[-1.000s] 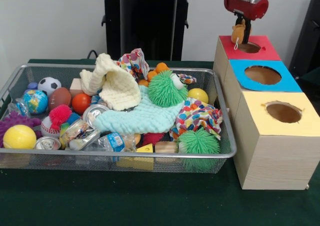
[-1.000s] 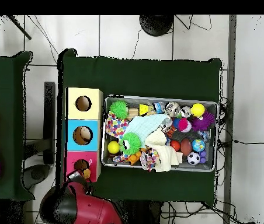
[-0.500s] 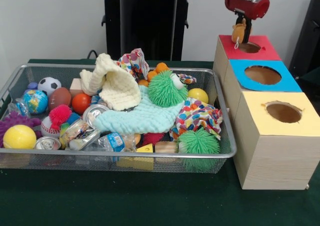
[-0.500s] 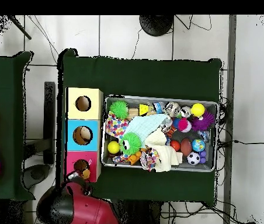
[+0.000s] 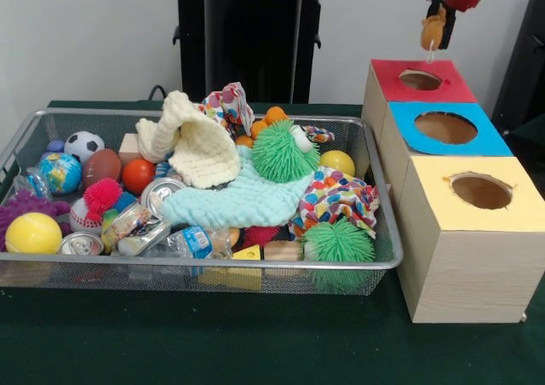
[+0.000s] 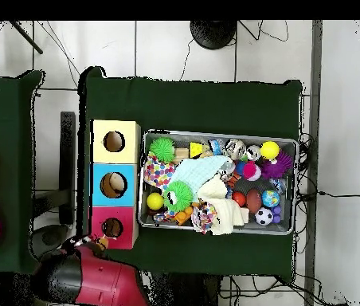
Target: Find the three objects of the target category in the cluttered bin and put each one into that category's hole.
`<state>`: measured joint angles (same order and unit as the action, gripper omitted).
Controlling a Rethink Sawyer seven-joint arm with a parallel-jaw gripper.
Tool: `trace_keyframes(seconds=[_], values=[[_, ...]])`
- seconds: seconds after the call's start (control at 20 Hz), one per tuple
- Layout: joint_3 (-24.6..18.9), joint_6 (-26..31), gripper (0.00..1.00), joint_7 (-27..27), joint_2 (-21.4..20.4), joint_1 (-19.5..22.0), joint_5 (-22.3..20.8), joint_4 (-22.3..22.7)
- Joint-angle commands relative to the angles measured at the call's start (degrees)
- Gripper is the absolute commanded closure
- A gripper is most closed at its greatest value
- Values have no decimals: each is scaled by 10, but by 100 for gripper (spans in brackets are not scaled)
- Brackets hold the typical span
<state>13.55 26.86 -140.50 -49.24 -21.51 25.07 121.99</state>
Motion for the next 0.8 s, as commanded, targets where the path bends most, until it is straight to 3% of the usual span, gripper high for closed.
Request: trace_keyframes(seconds=[0.05,0.25,0.45,0.8], values=[[60,113,100,-103,-13,0,-45,-108],[76,154,100,-103,-30,-2,-62,-122],[73,149,100,-97,-31,3,-64,-122],[-1,0,100,-60,4,54,-24,-72]])
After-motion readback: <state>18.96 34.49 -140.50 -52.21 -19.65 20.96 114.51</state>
